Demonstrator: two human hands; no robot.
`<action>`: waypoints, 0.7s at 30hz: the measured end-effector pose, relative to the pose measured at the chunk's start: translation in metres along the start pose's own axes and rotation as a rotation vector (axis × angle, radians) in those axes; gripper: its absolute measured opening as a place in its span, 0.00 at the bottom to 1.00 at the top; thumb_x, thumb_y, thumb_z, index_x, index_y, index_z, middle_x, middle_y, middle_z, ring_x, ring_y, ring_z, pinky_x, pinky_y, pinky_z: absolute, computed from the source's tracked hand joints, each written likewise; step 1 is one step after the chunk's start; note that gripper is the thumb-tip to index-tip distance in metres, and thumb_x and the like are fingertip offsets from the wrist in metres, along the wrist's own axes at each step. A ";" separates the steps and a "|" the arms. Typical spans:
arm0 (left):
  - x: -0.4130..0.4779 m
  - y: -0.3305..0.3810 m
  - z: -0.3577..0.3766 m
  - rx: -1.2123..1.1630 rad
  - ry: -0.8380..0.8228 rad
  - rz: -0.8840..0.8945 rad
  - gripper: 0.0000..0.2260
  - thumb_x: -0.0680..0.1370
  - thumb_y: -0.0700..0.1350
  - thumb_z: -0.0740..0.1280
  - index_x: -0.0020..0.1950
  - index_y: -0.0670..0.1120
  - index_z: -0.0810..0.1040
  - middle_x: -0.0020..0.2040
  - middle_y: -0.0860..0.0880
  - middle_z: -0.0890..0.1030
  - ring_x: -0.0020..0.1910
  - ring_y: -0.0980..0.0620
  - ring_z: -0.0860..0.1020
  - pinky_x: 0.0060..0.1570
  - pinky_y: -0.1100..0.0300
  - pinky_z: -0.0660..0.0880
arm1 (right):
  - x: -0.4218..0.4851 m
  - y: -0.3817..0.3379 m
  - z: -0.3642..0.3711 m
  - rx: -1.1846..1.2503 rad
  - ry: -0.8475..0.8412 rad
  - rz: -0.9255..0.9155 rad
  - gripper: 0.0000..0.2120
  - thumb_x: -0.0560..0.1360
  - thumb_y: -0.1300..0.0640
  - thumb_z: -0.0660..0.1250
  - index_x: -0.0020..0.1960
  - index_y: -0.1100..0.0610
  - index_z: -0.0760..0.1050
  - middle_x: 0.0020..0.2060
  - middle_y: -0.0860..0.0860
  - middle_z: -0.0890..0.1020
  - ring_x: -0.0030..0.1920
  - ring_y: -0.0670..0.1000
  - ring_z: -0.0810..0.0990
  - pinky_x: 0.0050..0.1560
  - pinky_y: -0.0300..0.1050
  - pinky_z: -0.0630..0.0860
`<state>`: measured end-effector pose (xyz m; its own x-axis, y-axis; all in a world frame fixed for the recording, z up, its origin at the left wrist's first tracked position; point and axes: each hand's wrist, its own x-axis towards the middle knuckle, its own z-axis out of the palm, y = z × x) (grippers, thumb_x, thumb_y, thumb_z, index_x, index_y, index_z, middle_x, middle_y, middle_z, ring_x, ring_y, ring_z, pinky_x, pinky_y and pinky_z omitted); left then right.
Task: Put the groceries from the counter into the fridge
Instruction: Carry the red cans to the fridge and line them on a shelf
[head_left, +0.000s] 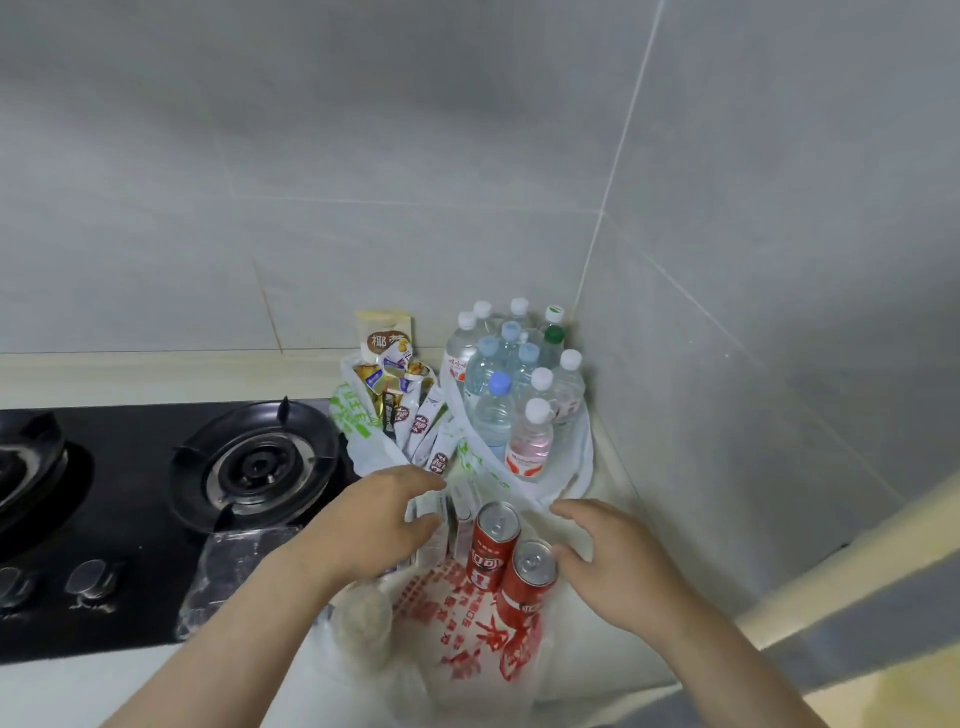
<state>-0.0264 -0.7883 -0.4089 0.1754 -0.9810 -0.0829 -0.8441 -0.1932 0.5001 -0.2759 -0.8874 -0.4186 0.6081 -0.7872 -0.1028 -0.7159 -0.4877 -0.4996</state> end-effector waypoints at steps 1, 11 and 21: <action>0.006 0.001 0.005 -0.004 -0.008 -0.004 0.20 0.79 0.49 0.66 0.72 0.51 0.72 0.71 0.55 0.73 0.69 0.56 0.71 0.65 0.67 0.64 | 0.004 0.004 0.001 0.004 -0.006 -0.002 0.23 0.77 0.51 0.66 0.72 0.48 0.70 0.68 0.41 0.74 0.68 0.43 0.71 0.66 0.34 0.65; 0.050 0.008 0.066 -0.018 -0.151 -0.033 0.31 0.72 0.46 0.71 0.75 0.48 0.68 0.71 0.50 0.73 0.67 0.52 0.73 0.60 0.67 0.66 | 0.021 0.031 0.033 0.069 -0.116 -0.003 0.29 0.75 0.48 0.67 0.75 0.47 0.66 0.70 0.42 0.72 0.70 0.43 0.69 0.64 0.31 0.63; 0.081 -0.010 0.098 0.029 -0.198 0.077 0.22 0.64 0.56 0.69 0.55 0.48 0.75 0.50 0.49 0.79 0.51 0.47 0.77 0.51 0.56 0.74 | 0.023 0.033 0.064 0.183 -0.145 0.078 0.18 0.64 0.45 0.74 0.51 0.39 0.72 0.48 0.39 0.79 0.50 0.38 0.78 0.50 0.38 0.75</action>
<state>-0.0530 -0.8676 -0.5053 0.0090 -0.9767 -0.2145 -0.8657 -0.1150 0.4872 -0.2640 -0.8975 -0.4926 0.6054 -0.7511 -0.2633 -0.6969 -0.3406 -0.6311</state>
